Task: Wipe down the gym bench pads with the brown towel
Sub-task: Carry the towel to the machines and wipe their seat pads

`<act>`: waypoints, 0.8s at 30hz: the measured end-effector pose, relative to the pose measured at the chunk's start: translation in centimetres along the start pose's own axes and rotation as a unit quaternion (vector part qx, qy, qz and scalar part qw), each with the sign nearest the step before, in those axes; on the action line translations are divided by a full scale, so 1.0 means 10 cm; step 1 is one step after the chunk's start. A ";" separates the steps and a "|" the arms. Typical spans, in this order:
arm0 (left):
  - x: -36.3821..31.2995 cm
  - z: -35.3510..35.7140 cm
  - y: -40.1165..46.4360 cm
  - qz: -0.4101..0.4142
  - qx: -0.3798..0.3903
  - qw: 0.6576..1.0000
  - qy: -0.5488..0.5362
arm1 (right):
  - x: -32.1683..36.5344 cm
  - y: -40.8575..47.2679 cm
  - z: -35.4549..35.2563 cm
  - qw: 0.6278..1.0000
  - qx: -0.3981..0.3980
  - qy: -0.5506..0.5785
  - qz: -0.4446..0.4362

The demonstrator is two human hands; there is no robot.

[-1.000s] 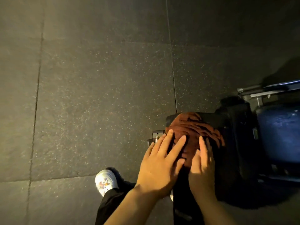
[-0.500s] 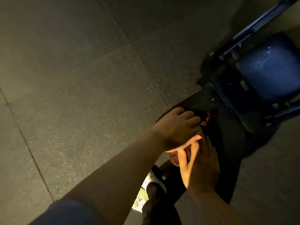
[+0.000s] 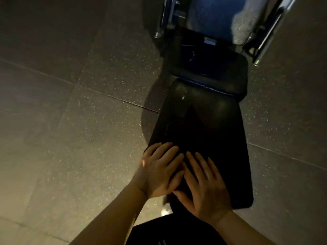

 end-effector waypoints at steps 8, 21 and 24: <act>0.03 0.09 0.00 0.056 0.026 0.998 -0.025 | -0.01 -0.01 -0.02 0.998 -0.047 0.010 0.032; -0.02 0.00 0.12 0.031 -0.020 0.999 -0.034 | -0.08 -0.05 0.05 0.992 -0.045 -0.074 0.096; -0.01 0.02 0.10 0.028 -0.011 0.999 -0.029 | -0.06 -0.07 0.01 0.984 -0.102 -0.081 0.121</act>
Point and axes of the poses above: each hand's wrist, its own y-axis towards the middle knuckle, its own z-axis out of the palm, x = y × z, the point moved 9 cm from there along y, towards the middle knuckle, and after that the axes turned 10 degrees about -y, right-handed, at the moved point
